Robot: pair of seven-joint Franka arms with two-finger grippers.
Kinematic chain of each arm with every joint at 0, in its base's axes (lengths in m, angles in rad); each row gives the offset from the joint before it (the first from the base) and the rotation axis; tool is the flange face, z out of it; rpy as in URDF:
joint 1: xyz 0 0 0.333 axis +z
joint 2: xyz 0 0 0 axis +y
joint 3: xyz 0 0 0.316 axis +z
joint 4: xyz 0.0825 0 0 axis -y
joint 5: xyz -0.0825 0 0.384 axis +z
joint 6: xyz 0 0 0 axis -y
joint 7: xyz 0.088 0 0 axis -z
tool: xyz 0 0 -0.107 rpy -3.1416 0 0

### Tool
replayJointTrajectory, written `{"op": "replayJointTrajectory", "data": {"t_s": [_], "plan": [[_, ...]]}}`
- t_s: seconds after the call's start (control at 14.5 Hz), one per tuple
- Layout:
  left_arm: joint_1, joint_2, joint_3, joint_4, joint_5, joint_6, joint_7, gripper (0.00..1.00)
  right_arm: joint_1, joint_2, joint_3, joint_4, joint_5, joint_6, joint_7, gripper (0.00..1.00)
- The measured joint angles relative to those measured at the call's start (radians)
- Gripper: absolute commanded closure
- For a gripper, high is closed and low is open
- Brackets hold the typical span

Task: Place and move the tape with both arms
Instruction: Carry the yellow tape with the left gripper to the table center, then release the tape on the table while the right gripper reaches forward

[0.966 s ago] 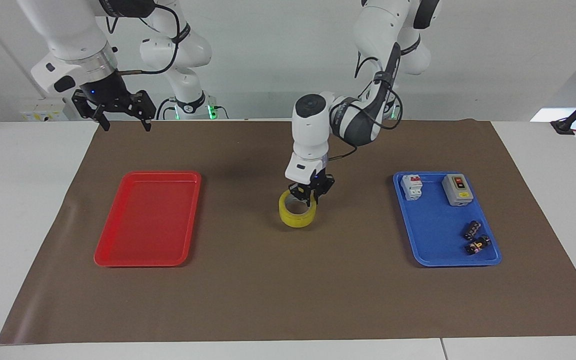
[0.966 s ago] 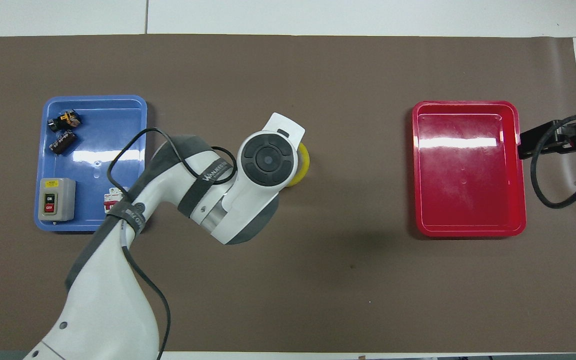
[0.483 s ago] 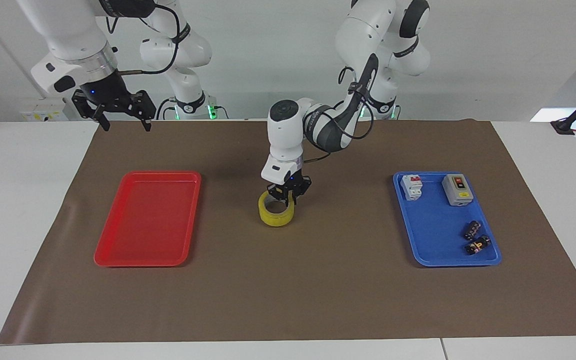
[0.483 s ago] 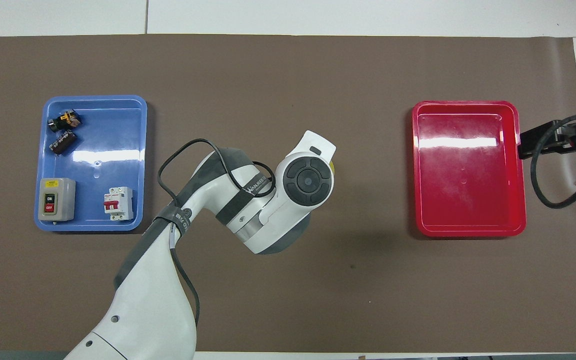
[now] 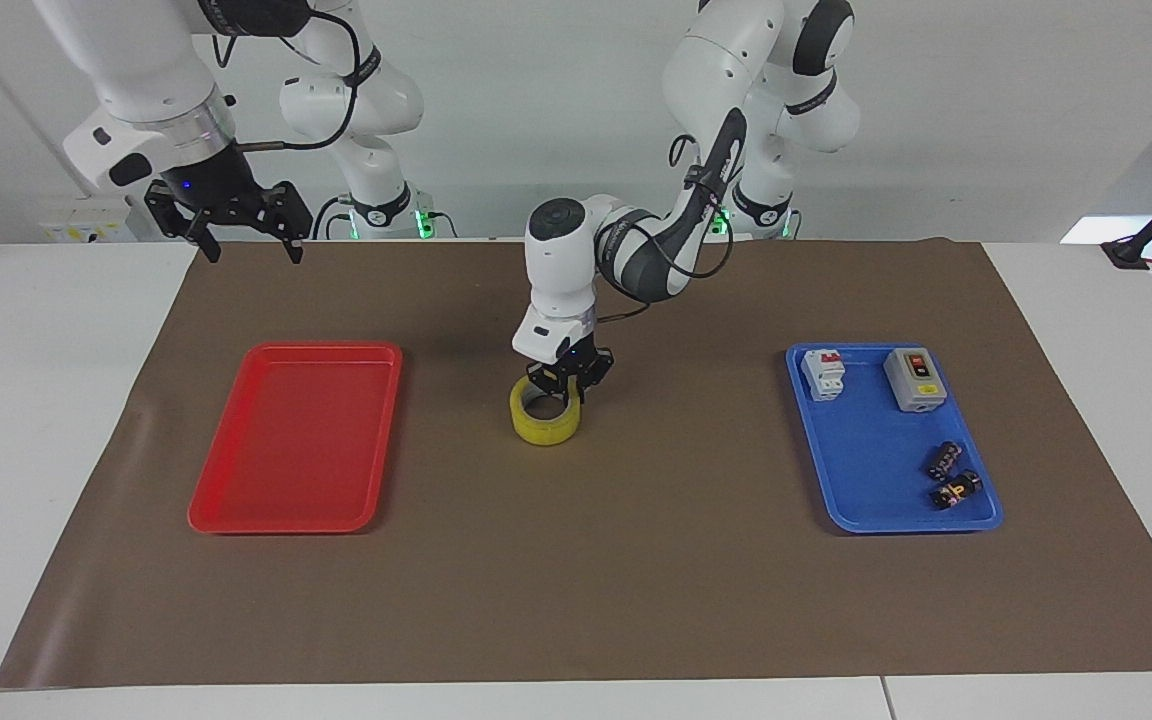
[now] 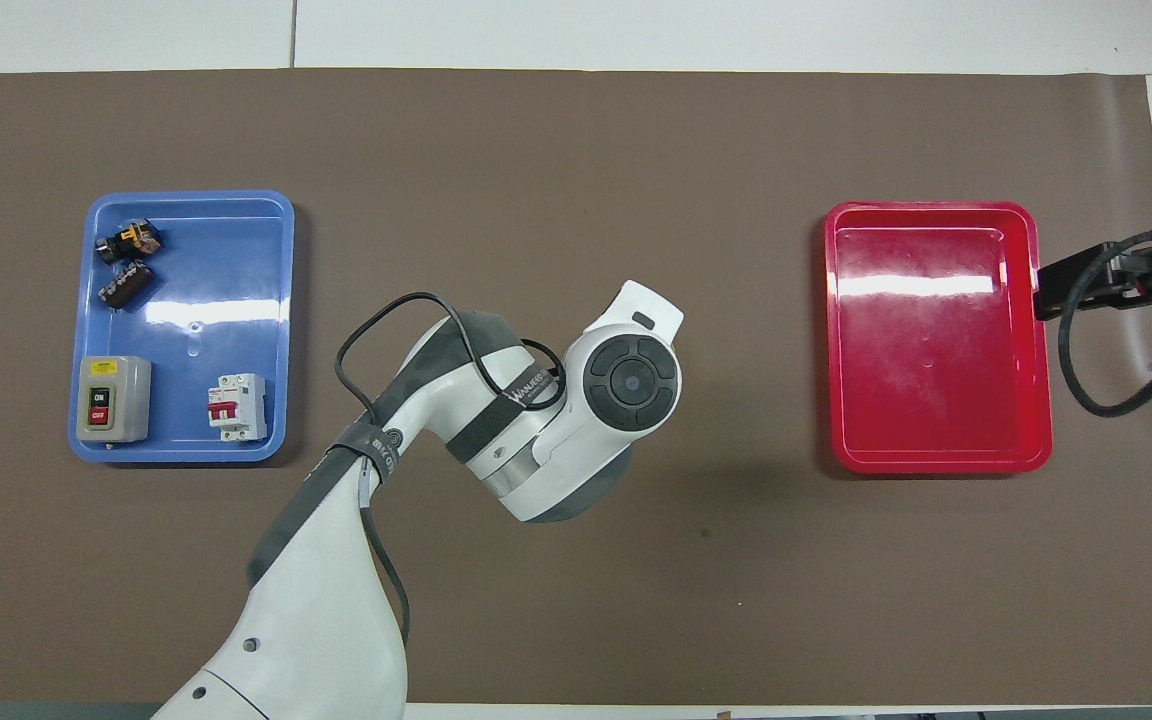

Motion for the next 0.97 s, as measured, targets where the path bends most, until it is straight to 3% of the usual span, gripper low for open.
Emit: {"op": "replayJointTrajectory", "data": {"t_s": [0.07,0.21,0.28,0.69,0.97], "plan": [[0.001,-0.004,0.003,0.000,0.000,-0.001,0.000,0.66,0.000,0.000,0.000,-0.001,0.000,0.000,0.000,0.00],[0.012,-0.022,0.010,0.001,0.000,-0.016,0.003,0.18,0.000,0.000,0.000,-0.001,0.000,0.000,0.000,0.00],[0.026,-0.037,0.013,0.001,0.001,-0.030,0.020,0.01,0.000,0.000,0.000,-0.001,0.000,0.000,0.000,0.00],[0.199,-0.196,0.019,-0.039,0.002,-0.114,0.249,0.00,0.004,0.000,0.004,-0.018,0.023,0.035,0.000,0.00],[0.335,-0.295,0.020,-0.046,-0.006,-0.221,0.414,0.00,0.130,0.043,0.011,-0.026,0.037,0.087,0.031,0.00]]}}
